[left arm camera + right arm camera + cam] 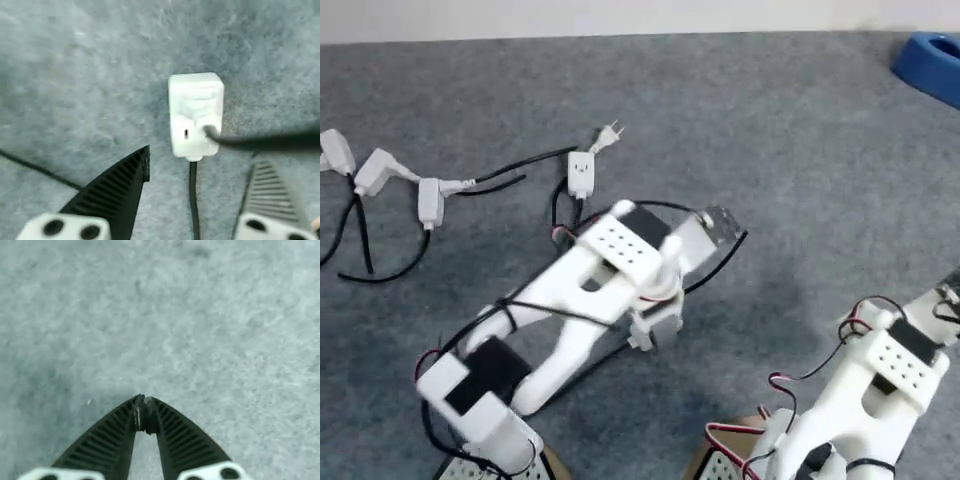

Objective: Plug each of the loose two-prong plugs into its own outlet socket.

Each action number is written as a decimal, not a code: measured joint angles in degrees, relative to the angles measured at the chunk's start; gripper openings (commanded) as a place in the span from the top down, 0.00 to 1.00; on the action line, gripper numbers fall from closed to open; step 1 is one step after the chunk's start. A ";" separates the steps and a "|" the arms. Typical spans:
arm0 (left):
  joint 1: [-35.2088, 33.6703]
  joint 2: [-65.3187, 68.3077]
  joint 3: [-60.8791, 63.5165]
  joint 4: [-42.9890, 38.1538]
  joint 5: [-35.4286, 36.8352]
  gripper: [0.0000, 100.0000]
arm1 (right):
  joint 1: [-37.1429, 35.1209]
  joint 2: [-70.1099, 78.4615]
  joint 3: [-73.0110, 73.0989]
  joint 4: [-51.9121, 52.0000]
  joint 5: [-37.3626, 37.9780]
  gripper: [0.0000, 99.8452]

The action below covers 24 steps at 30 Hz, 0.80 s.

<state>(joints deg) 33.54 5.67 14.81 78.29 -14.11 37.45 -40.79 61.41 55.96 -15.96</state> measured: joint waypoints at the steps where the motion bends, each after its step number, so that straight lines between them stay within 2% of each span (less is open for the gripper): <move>1: 0.44 1.32 0.00 0.00 0.79 0.75 | 0.79 0.00 0.62 -1.14 0.09 0.99; 8: 0.70 10.81 0.00 -2.55 2.90 0.75 | 2.20 0.00 2.37 -3.08 0.35 0.99; 12: 0.79 11.52 0.00 -3.25 3.08 0.76 | 2.20 0.00 2.37 -3.08 0.35 0.99; 16: 0.70 11.52 0.00 -3.34 2.99 0.92 | 2.20 0.00 2.37 -3.08 0.35 0.99; 18: 0.79 11.78 -0.88 -3.25 3.08 0.93 | 2.20 0.00 2.37 -3.08 0.35 0.99; 21: -1.76 11.87 -3.87 -3.43 3.08 0.93 | 2.20 0.00 2.37 -3.08 0.35 0.99; 24: -7.47 11.87 -7.56 -2.20 1.14 0.93 | 2.20 0.00 2.37 -3.08 0.35 0.99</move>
<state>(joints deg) 26.07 17.54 7.25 76.09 -12.97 39.65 -40.79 63.78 52.88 -15.60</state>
